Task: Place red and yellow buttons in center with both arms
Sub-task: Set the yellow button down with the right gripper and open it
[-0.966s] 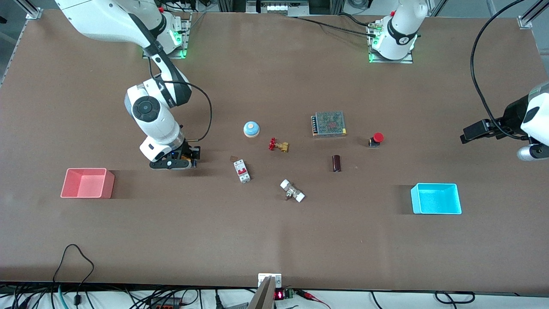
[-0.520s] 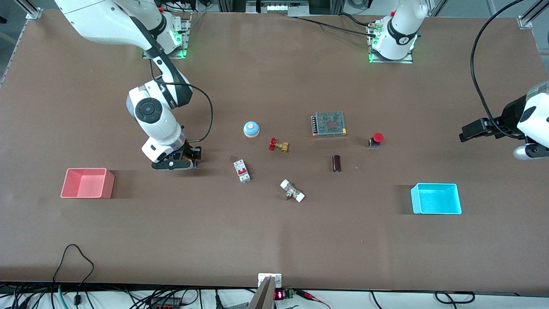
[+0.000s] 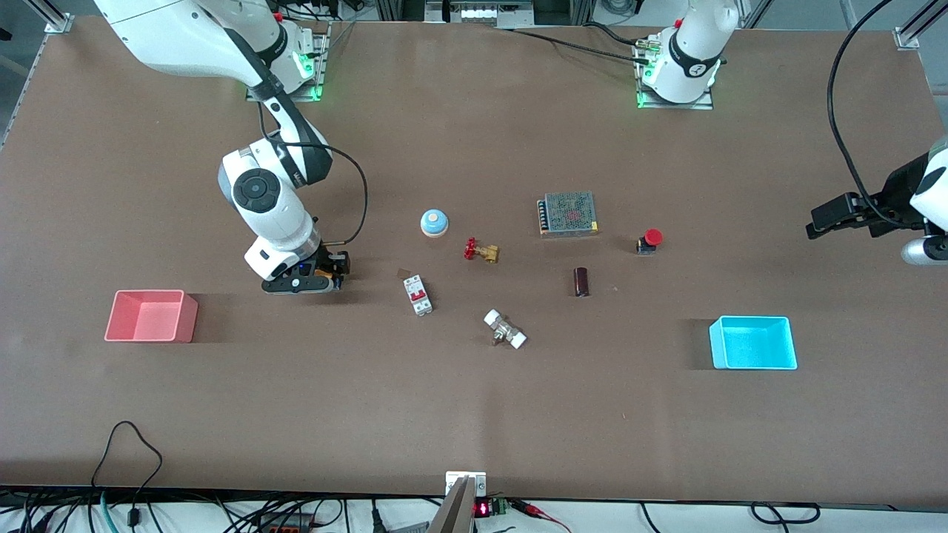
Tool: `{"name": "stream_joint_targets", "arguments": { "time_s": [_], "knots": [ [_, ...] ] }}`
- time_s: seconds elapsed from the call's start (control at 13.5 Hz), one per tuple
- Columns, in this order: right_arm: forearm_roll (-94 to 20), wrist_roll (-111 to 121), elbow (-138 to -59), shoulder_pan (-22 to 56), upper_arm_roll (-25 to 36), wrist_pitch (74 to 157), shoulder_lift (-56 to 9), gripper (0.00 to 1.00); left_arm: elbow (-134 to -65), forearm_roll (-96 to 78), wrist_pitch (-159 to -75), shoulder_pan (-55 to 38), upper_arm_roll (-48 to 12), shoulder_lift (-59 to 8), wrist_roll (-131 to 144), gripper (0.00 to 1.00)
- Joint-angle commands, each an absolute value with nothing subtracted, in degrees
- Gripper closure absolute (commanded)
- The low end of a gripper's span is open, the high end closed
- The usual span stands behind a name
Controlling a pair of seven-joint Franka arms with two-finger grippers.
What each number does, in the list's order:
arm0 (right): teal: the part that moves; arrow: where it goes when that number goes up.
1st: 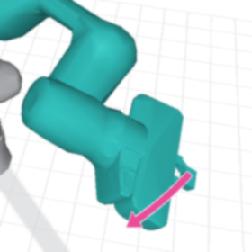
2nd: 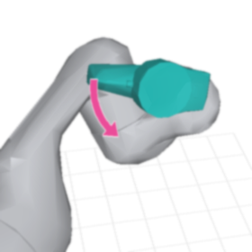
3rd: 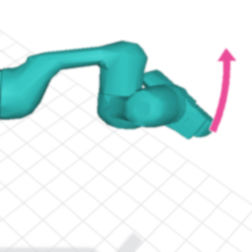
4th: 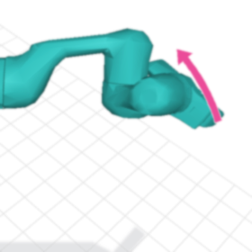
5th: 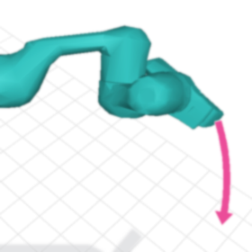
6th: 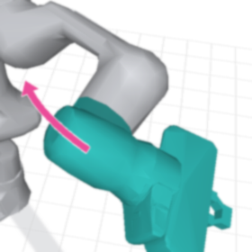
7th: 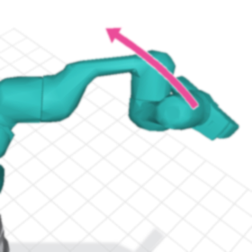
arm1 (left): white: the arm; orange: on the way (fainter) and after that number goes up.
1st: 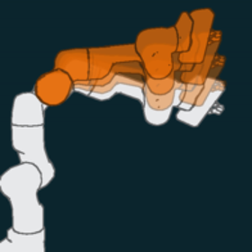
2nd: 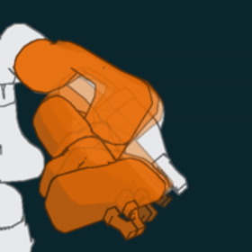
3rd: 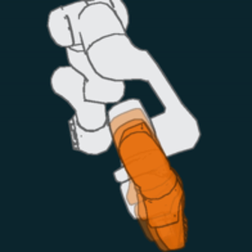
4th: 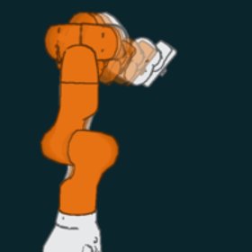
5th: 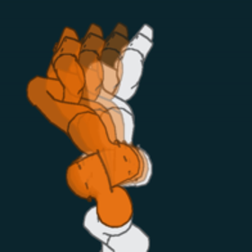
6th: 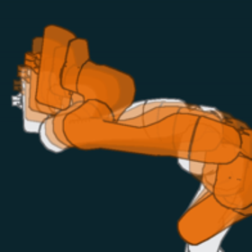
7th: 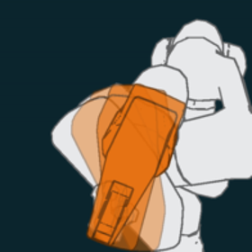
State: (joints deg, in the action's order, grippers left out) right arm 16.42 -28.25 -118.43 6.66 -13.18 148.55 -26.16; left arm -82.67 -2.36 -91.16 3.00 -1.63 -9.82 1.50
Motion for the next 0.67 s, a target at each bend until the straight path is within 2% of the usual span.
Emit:
{"name": "stream_joint_targets", "arguments": {
  "time_s": [0.0, 0.15, 0.22, 0.37, 0.59],
  "knots": [
    [17.4, -28.5, -116.6, 6.6, -13.0, 148.5, -25.6, 0.03, -85.6, -1.4, -90.6, 3.4, -1.6, -7.1, -1.2, 0.00],
    [16.8, -27.8, -114.8, 5.7, -12.8, 142.9, -21.9, 0.00, -85.9, -1.5, -89.3, 3.7, -1.7, -6.6, -1.1, 0.00],
    [16.5, -27.6, -113.2, 5.1, -12.9, 137.3, -19.1, 0.00, -85.9, -1.5, -88.8, 3.7, -1.7, -6.6, -0.9, 0.00],
    [6.7, -23.3, -106.5, 4.5, -12.7, 123.3, -14.1, 0.00, -86.0, -1.5, -89.1, 3.7, -1.6, -6.6, -1.0, 0.00],
    [0.5, -9.3, -95.1, 0.7, -10.0, 105.7, -10.6, 0.00, -86.0, -1.5, -89.5, 3.6, -2.1, -5.8, -1.1, 0.00]
  ]
}}
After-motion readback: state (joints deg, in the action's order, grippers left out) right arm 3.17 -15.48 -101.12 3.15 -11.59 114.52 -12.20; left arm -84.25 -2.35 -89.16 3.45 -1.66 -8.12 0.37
